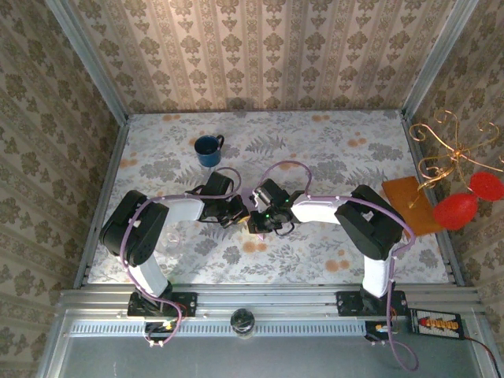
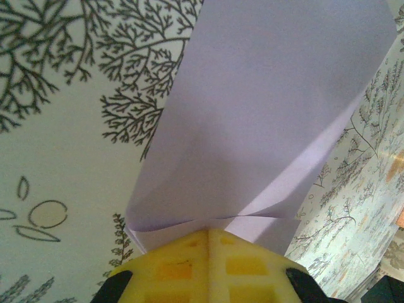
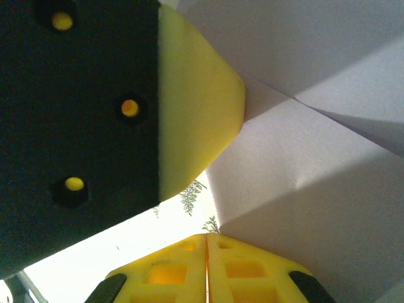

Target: Fold a paper plane with a square sheet of paper (pick it up from the middle)

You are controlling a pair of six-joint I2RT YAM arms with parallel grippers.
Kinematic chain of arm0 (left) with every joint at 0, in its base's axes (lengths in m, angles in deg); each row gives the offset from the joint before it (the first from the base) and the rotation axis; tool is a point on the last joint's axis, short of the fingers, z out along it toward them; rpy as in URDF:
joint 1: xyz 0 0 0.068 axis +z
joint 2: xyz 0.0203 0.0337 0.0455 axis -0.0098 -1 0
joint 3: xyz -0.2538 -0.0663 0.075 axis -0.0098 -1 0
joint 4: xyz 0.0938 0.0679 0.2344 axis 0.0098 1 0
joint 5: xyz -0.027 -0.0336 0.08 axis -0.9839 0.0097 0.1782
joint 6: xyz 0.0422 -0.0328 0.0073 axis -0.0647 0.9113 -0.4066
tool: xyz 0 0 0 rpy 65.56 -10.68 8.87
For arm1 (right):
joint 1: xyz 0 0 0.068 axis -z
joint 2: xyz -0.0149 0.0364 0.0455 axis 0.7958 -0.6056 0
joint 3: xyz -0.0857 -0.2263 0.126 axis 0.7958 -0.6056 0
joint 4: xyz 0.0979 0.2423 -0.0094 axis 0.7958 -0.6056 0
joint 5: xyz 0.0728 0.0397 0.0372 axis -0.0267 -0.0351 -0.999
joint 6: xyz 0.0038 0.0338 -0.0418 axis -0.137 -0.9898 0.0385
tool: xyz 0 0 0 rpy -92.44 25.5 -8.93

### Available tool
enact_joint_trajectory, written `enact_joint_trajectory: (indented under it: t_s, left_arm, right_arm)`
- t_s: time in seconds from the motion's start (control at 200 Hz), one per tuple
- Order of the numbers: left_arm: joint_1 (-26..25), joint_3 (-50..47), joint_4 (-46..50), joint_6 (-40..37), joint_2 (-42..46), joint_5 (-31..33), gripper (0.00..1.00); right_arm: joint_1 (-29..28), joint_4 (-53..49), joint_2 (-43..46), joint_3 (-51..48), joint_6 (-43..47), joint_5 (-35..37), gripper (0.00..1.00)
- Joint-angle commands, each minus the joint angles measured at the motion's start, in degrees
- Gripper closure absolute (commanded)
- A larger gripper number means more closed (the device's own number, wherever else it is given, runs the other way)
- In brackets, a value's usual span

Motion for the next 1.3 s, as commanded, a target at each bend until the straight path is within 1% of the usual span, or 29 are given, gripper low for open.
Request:
enact_joint_trajectory:
  t_s: [0.0, 0.315, 0.59, 0.83, 0.905, 1.0, 1.08, 1.195, 1.295]
  left_arm:
    - [0.25, -0.39, 4.16, -1.48, -2.53, 1.26, 0.97]
    - [0.6, -0.28, 5.91, -1.76, -2.88, 2.22, 0.97]
    - [1.03, -0.29, 6.48, -2.03, -3.37, 2.23, 0.98]
    - [0.95, 0.39, 6.33, -2.65, -3.37, 1.65, 0.98]
    - [0.95, 0.58, 5.98, -2.73, -3.37, 1.33, 0.98]
    - [0.87, 0.93, 5.79, -2.88, -3.28, 1.1, 0.98]
    - [0.69, 1.26, 5.79, -3.02, -3.23, 1.0, 0.97]
    - [0.56, 1.57, 5.79, -3.17, -3.23, 0.86, 0.97]
    - [0.51, 1.66, 5.8, -3.17, -3.19, 0.78, 0.97]
  right_arm:
    - [0.24, -1.12, -0.99, -1.47, -0.11, -1.8, 0.92]
    - [0.26, -1.39, 1.96, -5.5, -0.1, -2.28, 0.91]
    - [0.22, -0.48, 6.54, -11.94, -1.73, -3.27, 0.9]
    - [0.24, -1.17, 11.25, -17.07, -2.74, -1.49, 0.9]
    - [0.26, -1.0, 13.75, -17.02, -2.75, -0.44, 0.89]
    - [0.22, 0.41, 17.78, -16.67, -2.98, 2.85, 0.85]
    - [0.28, 1.3, 19.38, -15.86, -3.01, 5.8, 0.82]
    - [0.16, 1.61, 16.68, -13.05, -3.17, 6.08, 0.82]
    - [-0.15, 2.3, 12.7, -9.88, -3.85, 5.11, 0.85]
